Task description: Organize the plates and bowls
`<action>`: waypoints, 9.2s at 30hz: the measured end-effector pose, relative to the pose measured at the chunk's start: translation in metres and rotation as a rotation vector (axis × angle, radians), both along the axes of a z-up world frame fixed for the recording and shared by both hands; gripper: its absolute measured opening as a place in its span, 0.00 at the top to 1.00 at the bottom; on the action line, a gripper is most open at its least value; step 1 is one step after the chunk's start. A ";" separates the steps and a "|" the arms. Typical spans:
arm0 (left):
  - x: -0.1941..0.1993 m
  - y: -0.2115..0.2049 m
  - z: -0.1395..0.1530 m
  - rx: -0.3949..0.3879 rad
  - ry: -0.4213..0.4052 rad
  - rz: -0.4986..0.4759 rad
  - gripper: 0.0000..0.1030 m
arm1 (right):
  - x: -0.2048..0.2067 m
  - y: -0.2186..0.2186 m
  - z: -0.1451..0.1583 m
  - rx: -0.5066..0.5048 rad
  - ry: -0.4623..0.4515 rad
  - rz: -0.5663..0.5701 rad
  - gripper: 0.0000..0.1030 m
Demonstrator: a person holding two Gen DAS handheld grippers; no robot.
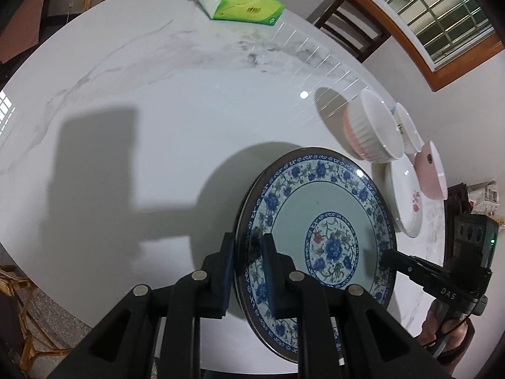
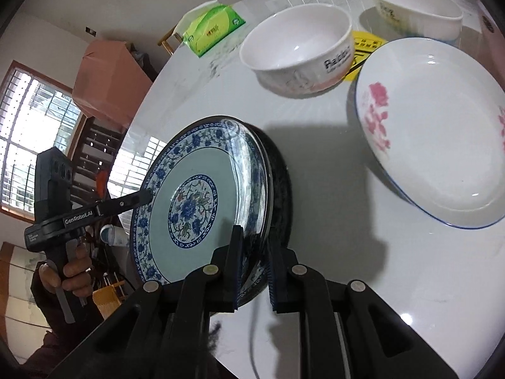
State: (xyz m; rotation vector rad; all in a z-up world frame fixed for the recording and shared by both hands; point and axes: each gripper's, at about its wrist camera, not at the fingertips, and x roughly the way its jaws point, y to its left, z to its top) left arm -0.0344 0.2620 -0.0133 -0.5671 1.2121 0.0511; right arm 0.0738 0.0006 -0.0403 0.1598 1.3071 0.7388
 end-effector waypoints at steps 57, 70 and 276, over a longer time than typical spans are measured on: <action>0.113 -0.167 0.020 -0.181 -0.113 -0.174 0.65 | 0.040 -0.184 0.034 -0.007 -0.178 -0.307 0.60; 0.143 -0.180 0.006 -0.200 -0.039 -0.170 0.65 | 0.084 -0.203 0.017 0.008 -0.122 -0.339 0.70; 0.175 -0.299 0.076 0.025 -0.231 -0.395 0.50 | 0.068 -0.268 0.089 -0.101 -0.310 -0.542 0.34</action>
